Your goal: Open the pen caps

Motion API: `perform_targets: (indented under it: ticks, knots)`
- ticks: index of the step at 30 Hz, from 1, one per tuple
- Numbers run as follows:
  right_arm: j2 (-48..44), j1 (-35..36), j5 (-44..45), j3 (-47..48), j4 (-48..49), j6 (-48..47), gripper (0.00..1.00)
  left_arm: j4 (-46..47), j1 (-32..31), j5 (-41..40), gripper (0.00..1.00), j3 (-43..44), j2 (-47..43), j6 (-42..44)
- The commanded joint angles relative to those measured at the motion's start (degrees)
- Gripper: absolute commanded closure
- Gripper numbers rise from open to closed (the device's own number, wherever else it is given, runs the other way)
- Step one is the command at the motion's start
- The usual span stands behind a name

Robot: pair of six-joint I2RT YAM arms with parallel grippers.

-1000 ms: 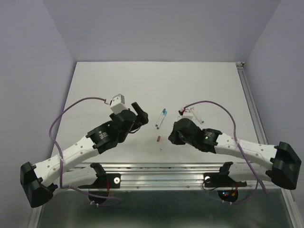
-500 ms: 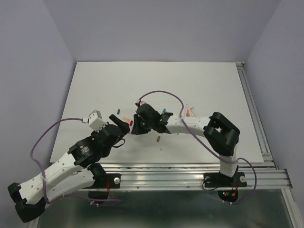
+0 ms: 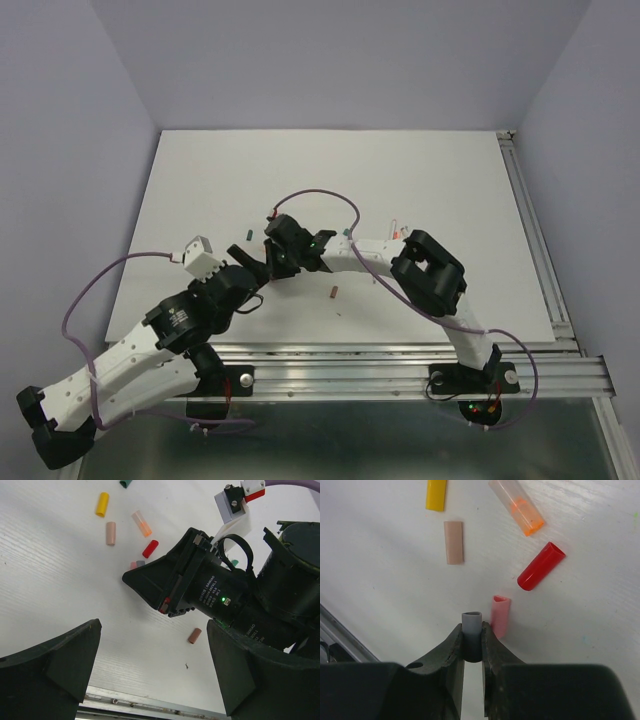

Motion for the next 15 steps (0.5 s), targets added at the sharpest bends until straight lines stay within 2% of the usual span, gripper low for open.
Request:
perform_targets:
  ticks: [1, 7, 15]
  knots:
    - [-0.01, 0.23, -1.44, 3.57, -0.98, 0.32, 0.81, 0.42, 0.24, -1.91, 0.01, -1.21, -0.52, 0.83]
    - [-0.71, 0.32, -3.11, 3.31, -0.63, 1.02, 0.69, 0.6, 0.24, -1.64, 0.01, -1.04, -0.61, 1.1]
    - [-3.35, 0.32, -4.17, 2.43, -0.01, 1.9, 0.64, 0.78, 0.24, -0.76, 0.01, -0.42, -1.05, 1.54]
